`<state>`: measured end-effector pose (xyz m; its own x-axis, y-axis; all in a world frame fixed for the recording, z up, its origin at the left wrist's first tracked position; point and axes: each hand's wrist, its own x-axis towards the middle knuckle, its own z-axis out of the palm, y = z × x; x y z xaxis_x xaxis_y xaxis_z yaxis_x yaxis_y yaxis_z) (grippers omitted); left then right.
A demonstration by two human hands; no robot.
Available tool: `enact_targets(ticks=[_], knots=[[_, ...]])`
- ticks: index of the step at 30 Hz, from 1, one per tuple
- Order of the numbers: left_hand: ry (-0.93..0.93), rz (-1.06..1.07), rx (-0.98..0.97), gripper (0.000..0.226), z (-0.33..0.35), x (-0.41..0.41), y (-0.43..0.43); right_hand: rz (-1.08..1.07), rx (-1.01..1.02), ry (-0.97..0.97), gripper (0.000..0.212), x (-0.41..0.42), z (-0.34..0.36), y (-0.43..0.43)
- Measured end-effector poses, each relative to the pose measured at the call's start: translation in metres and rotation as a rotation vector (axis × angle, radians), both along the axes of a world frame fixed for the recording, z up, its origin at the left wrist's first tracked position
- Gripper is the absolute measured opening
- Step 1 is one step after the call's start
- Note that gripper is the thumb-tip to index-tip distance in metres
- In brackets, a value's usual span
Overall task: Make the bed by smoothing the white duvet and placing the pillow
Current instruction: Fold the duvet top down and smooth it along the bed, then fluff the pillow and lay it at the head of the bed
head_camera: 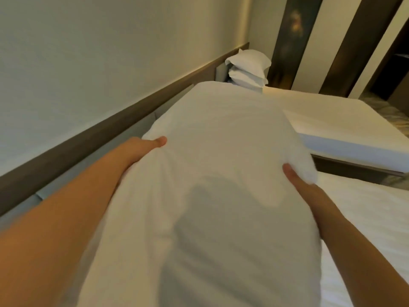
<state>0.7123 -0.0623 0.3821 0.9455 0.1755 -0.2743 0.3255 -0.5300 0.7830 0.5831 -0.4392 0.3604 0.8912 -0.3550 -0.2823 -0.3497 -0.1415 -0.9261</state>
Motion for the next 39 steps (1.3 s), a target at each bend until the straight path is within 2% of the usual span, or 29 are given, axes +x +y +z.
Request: enact_targets(ticks=[2, 4, 5, 7, 9, 11, 14, 19, 27, 29, 31, 33, 35, 39], knots=[[0.019, -0.015, 0.356, 0.074, -0.049, 0.040, 0.031, 0.019, 0.036, 0.081, 0.121, 0.041, -0.054, 0.038], [0.090, -0.131, 0.577, 0.081, -0.132, 0.055, 0.054, 0.076, 0.014, 0.183, 0.140, 0.067, -0.123, 0.087], [0.120, -0.153, 0.602, 0.081, -0.177, 0.043, 0.055, 0.122, -0.009, 0.238, 0.146, 0.079, -0.165, 0.108], [0.100, -0.177, 0.641, 0.070, -0.257, 0.009, 0.039, 0.228, -0.161, 0.323, 0.145, 0.092, -0.233, 0.143], [0.015, -0.189, 0.617, 0.068, -0.304, -0.010, 0.020, 0.183, -0.312, 0.331, 0.128, 0.108, -0.279, 0.154], [-0.064, -0.163, 0.611, 0.069, -0.336, 0.007, 0.018, 0.135, -0.366, 0.303, 0.121, 0.119, -0.303, 0.145], [-0.099, -0.153, 0.645, 0.068, -0.366, 0.027, 0.019, 0.183, -0.390, 0.268, 0.118, 0.123, -0.317, 0.129], [-0.076, -0.122, 0.659, 0.067, -0.384, 0.034, 0.015, 0.195, -0.391, 0.296, 0.124, 0.132, -0.339, 0.128], [-0.056, -0.153, 0.660, 0.070, -0.373, 0.029, 0.015, 0.201, -0.475, 0.348, 0.125, 0.122, -0.320, 0.133], [-0.040, -0.191, 0.685, 0.070, -0.362, 0.022, 0.018, 0.201, -0.573, 0.390, 0.115, 0.113, -0.301, 0.139], [-0.023, -0.264, 0.733, 0.069, -0.345, 0.011, 0.026, 0.232, -0.727, 0.303, 0.099, 0.102, -0.277, 0.151], [-0.018, -0.330, 0.789, 0.068, -0.327, -0.011, 0.040, 0.330, -0.830, 0.081, 0.083, 0.093, -0.245, 0.179], [-0.002, -0.373, 0.869, 0.067, -0.310, -0.042, 0.061, 0.506, -0.878, -0.055, 0.077, 0.087, -0.225, 0.225], [0.035, -0.296, 0.961, 0.065, -0.287, -0.123, 0.107, 0.914, -1.053, -0.067, 0.086, 0.066, -0.245, 0.302]])
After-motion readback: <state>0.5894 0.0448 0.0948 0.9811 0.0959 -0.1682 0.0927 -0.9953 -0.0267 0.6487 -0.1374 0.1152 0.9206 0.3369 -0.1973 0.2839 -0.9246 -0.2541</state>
